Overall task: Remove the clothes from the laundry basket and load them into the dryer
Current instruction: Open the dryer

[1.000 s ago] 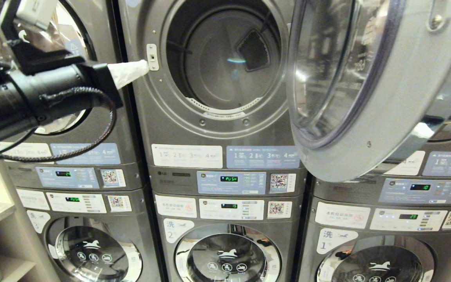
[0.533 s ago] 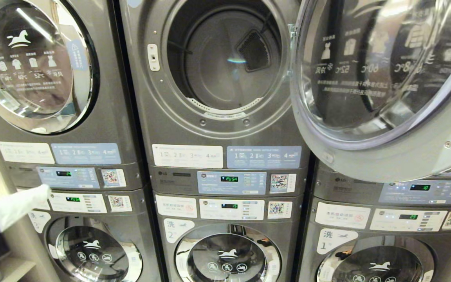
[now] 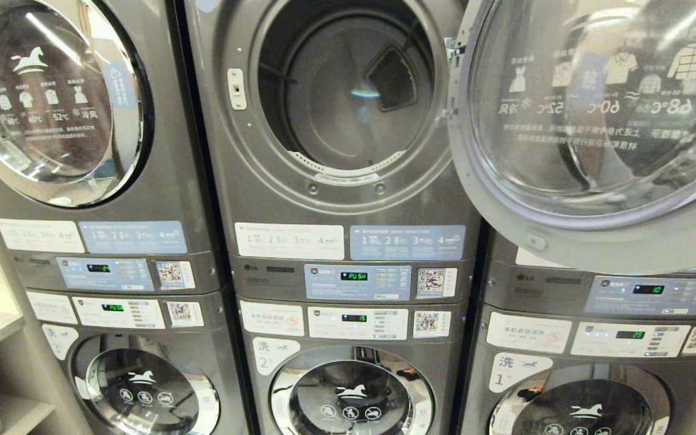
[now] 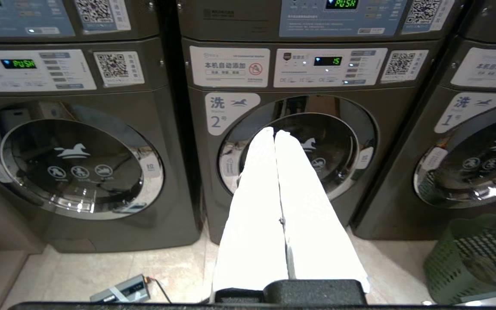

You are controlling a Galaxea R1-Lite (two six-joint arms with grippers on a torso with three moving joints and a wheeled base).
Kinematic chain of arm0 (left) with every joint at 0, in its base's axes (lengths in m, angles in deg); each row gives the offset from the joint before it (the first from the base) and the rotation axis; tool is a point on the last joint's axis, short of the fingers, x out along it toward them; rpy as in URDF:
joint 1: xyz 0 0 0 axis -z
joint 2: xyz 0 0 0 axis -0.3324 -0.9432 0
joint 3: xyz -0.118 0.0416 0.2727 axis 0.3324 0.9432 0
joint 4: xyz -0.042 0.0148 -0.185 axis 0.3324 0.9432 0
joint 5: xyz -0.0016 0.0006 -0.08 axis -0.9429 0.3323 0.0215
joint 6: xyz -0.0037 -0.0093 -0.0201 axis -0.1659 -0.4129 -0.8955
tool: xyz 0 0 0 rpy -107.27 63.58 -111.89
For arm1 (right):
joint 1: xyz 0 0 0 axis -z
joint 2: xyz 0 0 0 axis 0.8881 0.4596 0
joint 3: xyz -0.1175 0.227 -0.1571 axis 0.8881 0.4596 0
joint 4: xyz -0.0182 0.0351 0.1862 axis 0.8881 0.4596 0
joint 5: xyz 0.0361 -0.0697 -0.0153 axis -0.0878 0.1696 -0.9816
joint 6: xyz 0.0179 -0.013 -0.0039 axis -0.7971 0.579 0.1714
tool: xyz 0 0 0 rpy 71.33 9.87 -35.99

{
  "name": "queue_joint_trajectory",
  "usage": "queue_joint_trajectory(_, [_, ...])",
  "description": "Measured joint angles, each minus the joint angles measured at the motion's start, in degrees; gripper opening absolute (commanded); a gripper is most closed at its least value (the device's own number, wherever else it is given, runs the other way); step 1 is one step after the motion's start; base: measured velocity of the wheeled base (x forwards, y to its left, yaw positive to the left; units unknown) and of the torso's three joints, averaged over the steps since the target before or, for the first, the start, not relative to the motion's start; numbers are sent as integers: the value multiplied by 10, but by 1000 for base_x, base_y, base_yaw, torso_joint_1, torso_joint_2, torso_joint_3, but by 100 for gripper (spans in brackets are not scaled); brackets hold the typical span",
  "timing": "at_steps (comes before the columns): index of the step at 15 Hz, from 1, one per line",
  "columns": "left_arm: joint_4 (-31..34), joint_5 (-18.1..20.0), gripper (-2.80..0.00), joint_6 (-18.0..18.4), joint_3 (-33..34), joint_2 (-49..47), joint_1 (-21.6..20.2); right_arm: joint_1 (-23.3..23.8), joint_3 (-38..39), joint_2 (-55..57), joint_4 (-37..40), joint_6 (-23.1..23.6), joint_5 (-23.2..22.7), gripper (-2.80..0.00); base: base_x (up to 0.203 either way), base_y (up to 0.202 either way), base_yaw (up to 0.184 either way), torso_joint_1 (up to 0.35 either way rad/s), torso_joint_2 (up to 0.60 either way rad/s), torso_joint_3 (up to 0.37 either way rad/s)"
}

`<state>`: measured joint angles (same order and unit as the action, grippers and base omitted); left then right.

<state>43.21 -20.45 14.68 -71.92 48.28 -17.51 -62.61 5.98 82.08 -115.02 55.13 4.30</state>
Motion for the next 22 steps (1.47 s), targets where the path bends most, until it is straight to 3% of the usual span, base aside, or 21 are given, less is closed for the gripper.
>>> queue_joint_trajectory(3, [7,0,-280,7,39,81,-11,0,-41,81,-30,13,148,-280,0,0,0,0,0,0])
queue_joint_trajectory(5, [9,1,-280,11,48,116,-15,1,-54,116,-34,37,224,-280,0,0,0,0,0,0])
queue_joint_trajectory(9, [8,6,-280,20,51,149,-15,3,-62,157,-48,50,298,-280,0,0,0,0,0,0])
queue_joint_trajectory(12, [8,9,-280,20,51,156,-16,-3,-53,172,-105,50,292,-280,0,0,0,0,0,0])
queue_joint_trajectory(14, [3,38,-280,20,52,158,-16,-34,-27,143,-106,49,241,-280,0,0,0,0,0,0])
queue_joint_trajectory(17, [1,51,-280,19,54,159,-15,-72,103,42,-73,80,180,-280,0,0,0,0,0,0])
queue_joint_trajectory(20, [0,50,-280,23,54,165,-15,-86,252,-99,4,109,189,-280,0,0,0,0,0,0])
queue_joint_trajectory(22, [-12,48,-280,47,58,169,-15,-89,328,-197,67,121,203,-280,0,0,0,0,0,0])
